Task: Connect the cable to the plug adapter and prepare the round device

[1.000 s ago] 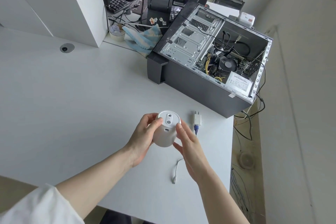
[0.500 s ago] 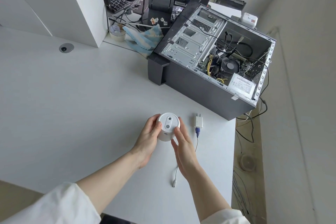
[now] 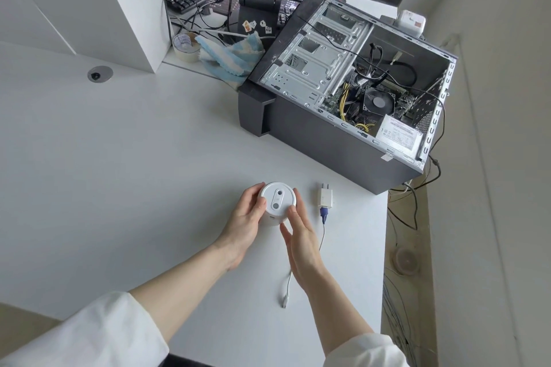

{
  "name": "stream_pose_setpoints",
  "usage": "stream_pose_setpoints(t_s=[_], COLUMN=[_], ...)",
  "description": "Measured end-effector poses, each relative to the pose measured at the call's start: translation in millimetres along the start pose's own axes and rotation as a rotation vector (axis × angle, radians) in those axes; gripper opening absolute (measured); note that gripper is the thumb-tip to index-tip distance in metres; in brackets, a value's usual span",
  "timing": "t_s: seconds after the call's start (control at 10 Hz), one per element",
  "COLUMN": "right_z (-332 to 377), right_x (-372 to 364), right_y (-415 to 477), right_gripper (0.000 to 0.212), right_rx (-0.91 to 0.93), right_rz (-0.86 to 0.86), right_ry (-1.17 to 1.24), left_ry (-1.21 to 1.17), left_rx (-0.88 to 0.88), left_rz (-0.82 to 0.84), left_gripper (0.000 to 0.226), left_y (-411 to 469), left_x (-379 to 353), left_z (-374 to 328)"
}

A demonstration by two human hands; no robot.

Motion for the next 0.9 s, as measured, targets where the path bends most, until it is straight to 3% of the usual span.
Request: stream_pose_setpoints(t_s=[0.7, 0.9], right_z=[2.9, 10.4], right_x=[4.2, 14.1], right_y=[1.4, -3.2], right_gripper=[0.049, 0.051], right_rx=[-0.033, -0.024], right_rz=[0.01, 0.007], right_ry=[-0.062, -0.029], left_ry=[0.058, 0.12], left_rx=[0.018, 0.058], left_rz=[-0.006, -0.081], left_gripper=[0.038, 0.055], left_y=[0.1, -10.0], left_x=[0.5, 9.0], left_z=[-2.6, -10.5])
Point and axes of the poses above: each hand's wrist, its own y-axis towards the middle knuckle, its own x-axis out of the back of the hand, z = x × y, the point moved 3 cm from there along y, towards the middle knuckle, and after that the axes turned 10 degrees about x, right-handed, at the moved point
